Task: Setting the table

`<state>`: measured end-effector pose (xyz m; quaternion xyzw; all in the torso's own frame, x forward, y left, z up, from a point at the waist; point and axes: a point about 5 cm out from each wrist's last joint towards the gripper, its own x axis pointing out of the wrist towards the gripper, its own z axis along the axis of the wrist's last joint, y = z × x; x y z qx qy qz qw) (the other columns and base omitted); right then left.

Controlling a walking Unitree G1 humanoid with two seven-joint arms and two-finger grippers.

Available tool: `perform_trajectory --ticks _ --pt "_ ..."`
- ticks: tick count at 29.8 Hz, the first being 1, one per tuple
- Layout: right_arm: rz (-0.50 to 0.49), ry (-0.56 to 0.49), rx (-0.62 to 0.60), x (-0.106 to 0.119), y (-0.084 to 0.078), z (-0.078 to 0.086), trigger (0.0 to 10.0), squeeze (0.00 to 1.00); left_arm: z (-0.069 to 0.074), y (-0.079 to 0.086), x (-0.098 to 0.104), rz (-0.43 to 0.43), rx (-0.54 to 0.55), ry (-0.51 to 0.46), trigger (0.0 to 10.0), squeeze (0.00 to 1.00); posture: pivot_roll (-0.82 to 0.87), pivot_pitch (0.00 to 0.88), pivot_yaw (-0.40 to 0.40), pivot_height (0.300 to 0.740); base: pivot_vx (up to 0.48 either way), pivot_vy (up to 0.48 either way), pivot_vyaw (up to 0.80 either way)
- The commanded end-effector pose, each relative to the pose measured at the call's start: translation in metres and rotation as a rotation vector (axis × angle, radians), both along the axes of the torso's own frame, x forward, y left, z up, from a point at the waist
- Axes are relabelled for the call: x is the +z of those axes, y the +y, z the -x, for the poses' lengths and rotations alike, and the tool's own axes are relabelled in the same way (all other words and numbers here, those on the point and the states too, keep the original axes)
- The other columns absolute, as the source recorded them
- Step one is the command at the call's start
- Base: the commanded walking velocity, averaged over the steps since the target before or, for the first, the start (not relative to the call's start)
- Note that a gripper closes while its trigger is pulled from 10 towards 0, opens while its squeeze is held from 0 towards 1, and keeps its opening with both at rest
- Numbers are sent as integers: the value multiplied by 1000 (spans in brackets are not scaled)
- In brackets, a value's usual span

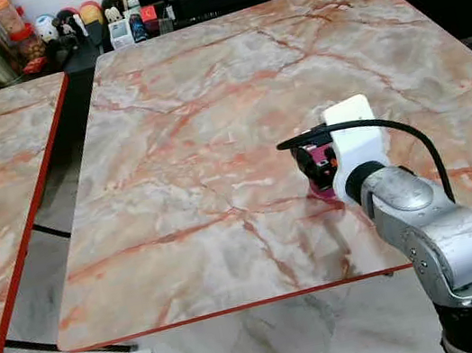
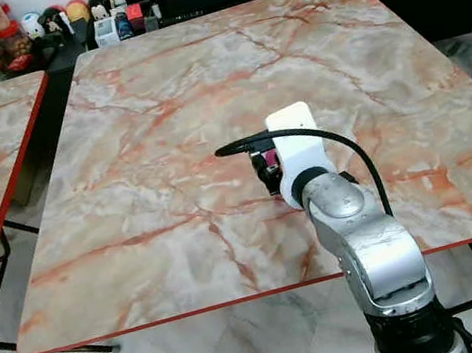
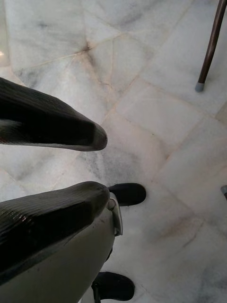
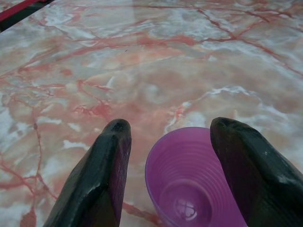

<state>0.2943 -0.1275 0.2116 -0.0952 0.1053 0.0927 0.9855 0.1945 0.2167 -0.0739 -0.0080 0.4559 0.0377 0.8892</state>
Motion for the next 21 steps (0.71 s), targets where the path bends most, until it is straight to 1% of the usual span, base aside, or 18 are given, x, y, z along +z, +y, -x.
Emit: perform_trajectory --ticks 1,2,5,9,11,15,17,21 --pt "-12 1 -21 -2 -1 -1 10000 0 8 4 -3 -7 -4 36 10000 0 -136 182 90 740 0 0 0" --pt "-24 -6 -36 -2 -2 -1 10000 0 8 4 -4 -4 -1 37 10000 0 -134 182 88 740 0 0 0" --pt "-53 -28 -74 -2 -6 -3 10000 0 8 3 -4 -3 2 39 10000 0 -134 182 86 740 0 349 0" --pt "-49 -44 -105 2 -10 -7 10000 0 8 3 -4 -4 1 42 10000 0 -135 183 84 740 0 360 0" --pt "-49 -44 -105 2 -10 -7 10000 0 8 3 -4 -4 1 42 10000 0 -135 183 84 740 0 364 0" --pt "-54 -48 -97 3 -5 -7 10000 0 8 3 -4 -4 -1 44 10000 0 -130 185 87 740 0 356 0" --pt "-56 -48 -96 3 -4 -6 10000 0 8 3 -4 -5 1 42 10000 0 -130 185 87 740 0 247 0" --pt "-54 -48 -103 3 -5 -6 10000 0 8 3 -4 -6 -4 41 10000 0 -134 184 89 740 0 0 0"
